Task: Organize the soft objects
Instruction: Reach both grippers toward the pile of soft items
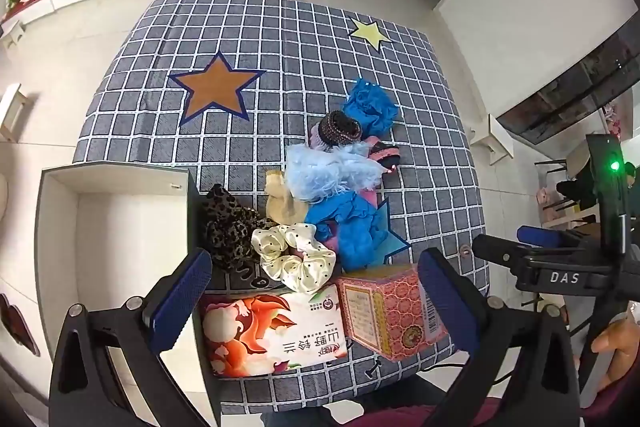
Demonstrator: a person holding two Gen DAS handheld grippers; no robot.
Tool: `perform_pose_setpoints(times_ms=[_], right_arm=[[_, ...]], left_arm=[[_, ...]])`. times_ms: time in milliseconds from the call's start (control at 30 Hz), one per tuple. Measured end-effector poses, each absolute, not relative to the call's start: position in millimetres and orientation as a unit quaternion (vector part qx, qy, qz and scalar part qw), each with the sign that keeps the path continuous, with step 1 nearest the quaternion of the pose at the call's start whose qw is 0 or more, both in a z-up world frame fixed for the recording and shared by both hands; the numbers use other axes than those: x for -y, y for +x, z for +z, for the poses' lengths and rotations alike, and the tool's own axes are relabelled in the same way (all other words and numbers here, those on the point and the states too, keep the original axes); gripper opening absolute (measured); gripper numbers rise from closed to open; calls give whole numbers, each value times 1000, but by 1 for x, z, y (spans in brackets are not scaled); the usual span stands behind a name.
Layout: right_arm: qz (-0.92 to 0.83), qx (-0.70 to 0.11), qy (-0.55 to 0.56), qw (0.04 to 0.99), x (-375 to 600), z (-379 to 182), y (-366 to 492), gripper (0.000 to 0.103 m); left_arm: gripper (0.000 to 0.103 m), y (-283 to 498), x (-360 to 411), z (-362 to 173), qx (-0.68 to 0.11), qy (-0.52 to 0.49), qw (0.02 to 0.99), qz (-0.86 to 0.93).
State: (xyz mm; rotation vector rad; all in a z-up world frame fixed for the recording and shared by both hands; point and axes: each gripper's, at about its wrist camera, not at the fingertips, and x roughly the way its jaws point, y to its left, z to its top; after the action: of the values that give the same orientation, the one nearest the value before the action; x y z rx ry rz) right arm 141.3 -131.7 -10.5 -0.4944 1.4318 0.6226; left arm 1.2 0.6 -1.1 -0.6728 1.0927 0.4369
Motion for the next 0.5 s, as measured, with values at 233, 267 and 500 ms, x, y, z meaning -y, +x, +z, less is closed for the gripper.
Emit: perform_pose_setpoints(times_ms=[233, 267, 500], right_arm=[[279, -646, -225, 674, 117, -17, 141, 103], [277, -651, -227, 669, 117, -16, 142, 103], [276, -647, -230, 672, 111, -22, 145, 103]], left_arm=[[103, 4, -10, -9, -513, -314, 776, 188], [103, 5, -7, -11, -513, -315, 776, 188], [103, 7, -15, -14, -520, -306, 776, 186]])
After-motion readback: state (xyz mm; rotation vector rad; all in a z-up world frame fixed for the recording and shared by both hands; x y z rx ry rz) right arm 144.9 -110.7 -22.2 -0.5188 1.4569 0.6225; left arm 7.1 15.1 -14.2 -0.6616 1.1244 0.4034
